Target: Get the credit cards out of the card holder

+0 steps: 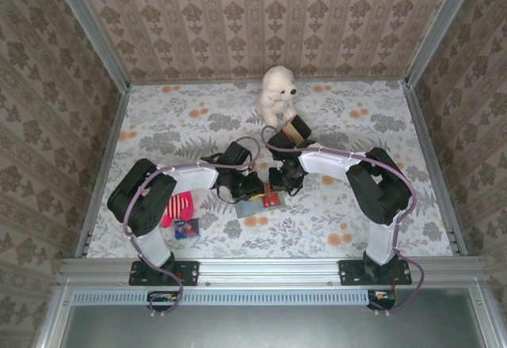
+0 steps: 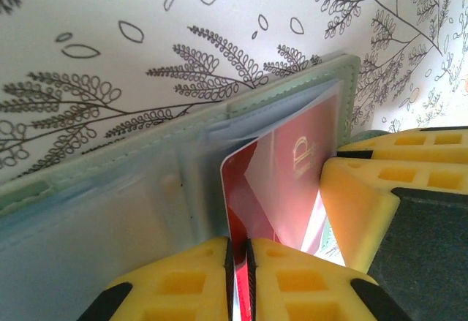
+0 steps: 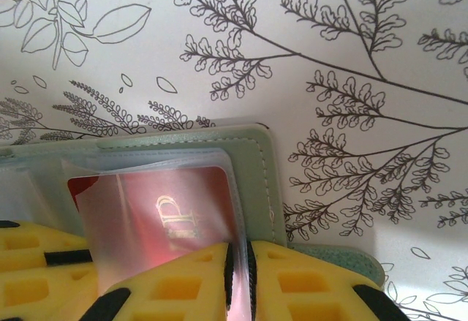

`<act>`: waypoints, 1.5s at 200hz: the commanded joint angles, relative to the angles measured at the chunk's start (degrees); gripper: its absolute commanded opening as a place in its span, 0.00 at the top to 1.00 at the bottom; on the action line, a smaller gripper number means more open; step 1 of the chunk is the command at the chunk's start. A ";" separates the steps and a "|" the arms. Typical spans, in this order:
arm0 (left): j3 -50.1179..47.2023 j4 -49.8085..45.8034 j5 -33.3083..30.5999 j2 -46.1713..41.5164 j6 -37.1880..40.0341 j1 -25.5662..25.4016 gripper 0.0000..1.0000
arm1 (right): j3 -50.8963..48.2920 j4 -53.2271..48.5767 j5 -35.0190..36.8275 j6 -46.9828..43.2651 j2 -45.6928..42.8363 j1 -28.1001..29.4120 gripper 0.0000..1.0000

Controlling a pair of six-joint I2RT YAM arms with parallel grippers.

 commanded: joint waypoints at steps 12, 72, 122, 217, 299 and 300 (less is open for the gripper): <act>0.18 3.19 2.47 -0.63 0.02 -0.34 0.89 | -1.52 1.56 -3.80 -0.54 1.85 0.90 0.84; 0.98 -3.32 -1.08 -2.34 2.58 -0.20 0.97 | -1.54 0.62 -2.23 -0.62 1.95 0.87 0.84; 1.44 -6.95 -2.86 -4.16 3.85 0.05 1.00 | -1.61 0.37 -1.84 -0.67 1.89 0.62 0.83; 0.00 -4.83 -0.33 -5.34 3.07 0.63 0.91 | -1.43 0.54 -2.54 -1.22 2.26 0.25 0.85; 0.74 -2.19 0.30 -0.78 -0.10 -0.20 0.79 | -1.86 0.89 -2.77 -1.15 2.05 0.25 0.85; 0.73 -2.23 0.30 -0.77 -0.05 -0.17 0.79 | -1.86 0.89 -2.77 -1.15 2.05 0.25 0.85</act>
